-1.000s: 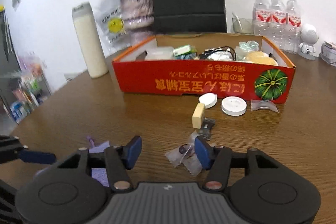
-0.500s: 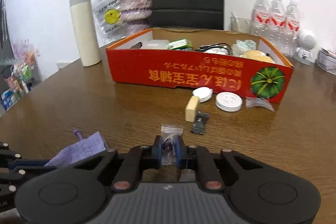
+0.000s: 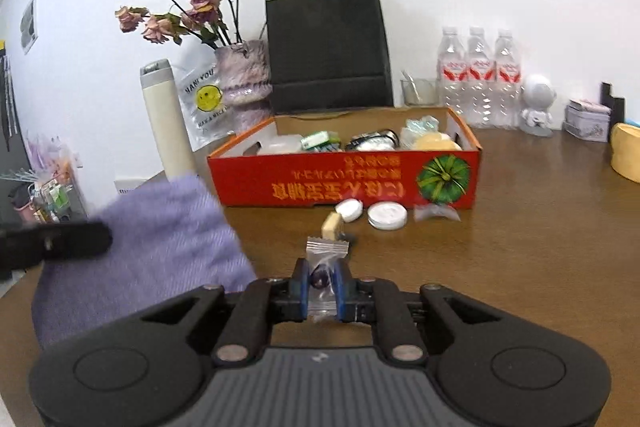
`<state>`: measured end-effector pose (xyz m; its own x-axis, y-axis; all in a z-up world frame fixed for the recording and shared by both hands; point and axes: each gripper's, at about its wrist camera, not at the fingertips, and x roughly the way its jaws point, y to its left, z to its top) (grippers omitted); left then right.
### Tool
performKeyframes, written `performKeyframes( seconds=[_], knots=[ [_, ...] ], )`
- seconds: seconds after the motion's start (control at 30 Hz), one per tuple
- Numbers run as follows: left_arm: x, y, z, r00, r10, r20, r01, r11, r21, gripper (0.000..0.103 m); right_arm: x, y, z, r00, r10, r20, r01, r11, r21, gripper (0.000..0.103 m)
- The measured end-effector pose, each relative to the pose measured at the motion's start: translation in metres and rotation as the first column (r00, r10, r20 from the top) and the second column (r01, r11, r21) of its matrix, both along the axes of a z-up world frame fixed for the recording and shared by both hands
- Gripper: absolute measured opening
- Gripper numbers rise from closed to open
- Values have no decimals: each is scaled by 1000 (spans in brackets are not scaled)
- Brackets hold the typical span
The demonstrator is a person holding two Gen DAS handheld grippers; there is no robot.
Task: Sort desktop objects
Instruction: 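Carry the pouch and clear packet with both tools over the cardboard box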
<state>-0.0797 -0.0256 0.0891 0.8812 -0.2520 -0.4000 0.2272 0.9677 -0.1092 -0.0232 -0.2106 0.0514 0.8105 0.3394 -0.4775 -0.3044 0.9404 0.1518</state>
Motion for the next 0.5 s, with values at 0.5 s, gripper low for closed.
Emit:
performKeyframes(
  seconds=[0.5],
  knots=[
    [77,-3,43,995,55,86,-51,997,-52,5,12,-34,25,997,-43,58,40,998,41,11]
  ],
)
